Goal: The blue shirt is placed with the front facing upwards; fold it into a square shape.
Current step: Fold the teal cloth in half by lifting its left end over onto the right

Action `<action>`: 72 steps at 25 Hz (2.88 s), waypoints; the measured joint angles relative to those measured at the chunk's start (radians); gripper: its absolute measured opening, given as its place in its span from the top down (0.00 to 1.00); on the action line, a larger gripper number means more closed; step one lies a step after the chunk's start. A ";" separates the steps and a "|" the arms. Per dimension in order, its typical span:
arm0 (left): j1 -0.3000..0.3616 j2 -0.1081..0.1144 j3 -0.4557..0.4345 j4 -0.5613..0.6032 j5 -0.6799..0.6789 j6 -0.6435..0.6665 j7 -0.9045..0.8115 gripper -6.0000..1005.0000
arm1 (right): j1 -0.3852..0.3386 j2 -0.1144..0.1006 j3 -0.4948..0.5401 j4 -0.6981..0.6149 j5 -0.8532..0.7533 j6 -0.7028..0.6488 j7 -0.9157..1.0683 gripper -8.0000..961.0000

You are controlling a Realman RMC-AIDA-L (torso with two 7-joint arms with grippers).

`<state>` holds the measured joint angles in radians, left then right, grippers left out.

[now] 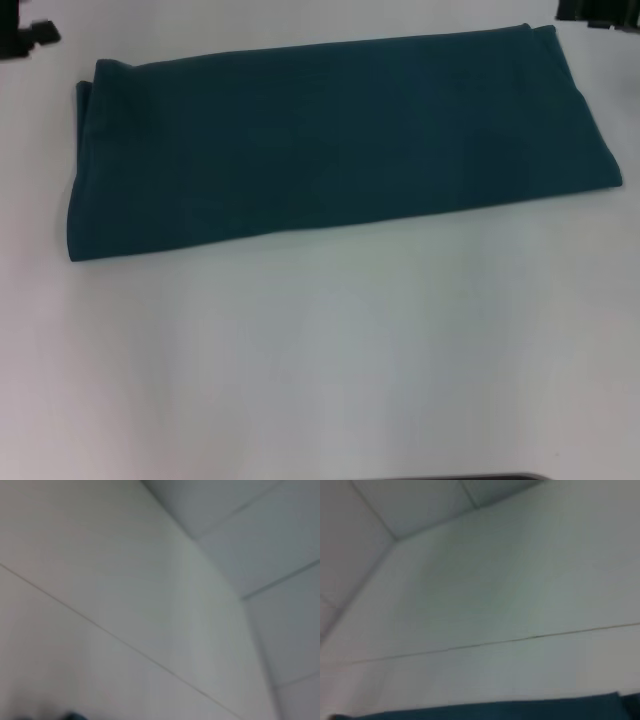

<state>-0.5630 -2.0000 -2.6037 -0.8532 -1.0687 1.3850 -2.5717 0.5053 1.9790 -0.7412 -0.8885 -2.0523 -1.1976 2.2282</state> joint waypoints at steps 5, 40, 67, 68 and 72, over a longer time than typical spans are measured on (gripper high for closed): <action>0.064 -0.033 -0.003 0.022 -0.060 0.053 0.046 0.16 | -0.108 0.005 0.047 0.082 0.224 -0.176 -0.192 0.31; 0.124 -0.090 -0.055 0.308 -0.046 -0.242 0.081 0.16 | -0.123 0.001 0.139 0.267 0.235 -0.373 -0.341 0.32; 0.085 -0.118 -0.044 0.286 -0.057 -0.315 0.081 0.16 | -0.135 0.000 0.145 0.294 0.234 -0.365 -0.342 0.33; 0.086 -0.115 -0.046 0.277 -0.060 -0.295 0.078 0.16 | -0.133 0.000 0.145 0.294 0.235 -0.365 -0.341 0.33; 0.090 -0.085 -0.032 0.211 -0.052 -0.209 0.069 0.16 | -0.131 0.000 0.144 0.294 0.235 -0.365 -0.341 0.33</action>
<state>-0.4728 -2.0853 -2.6362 -0.6427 -1.1207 1.1762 -2.5025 0.3743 1.9786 -0.5971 -0.5948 -1.8177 -1.5628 1.8868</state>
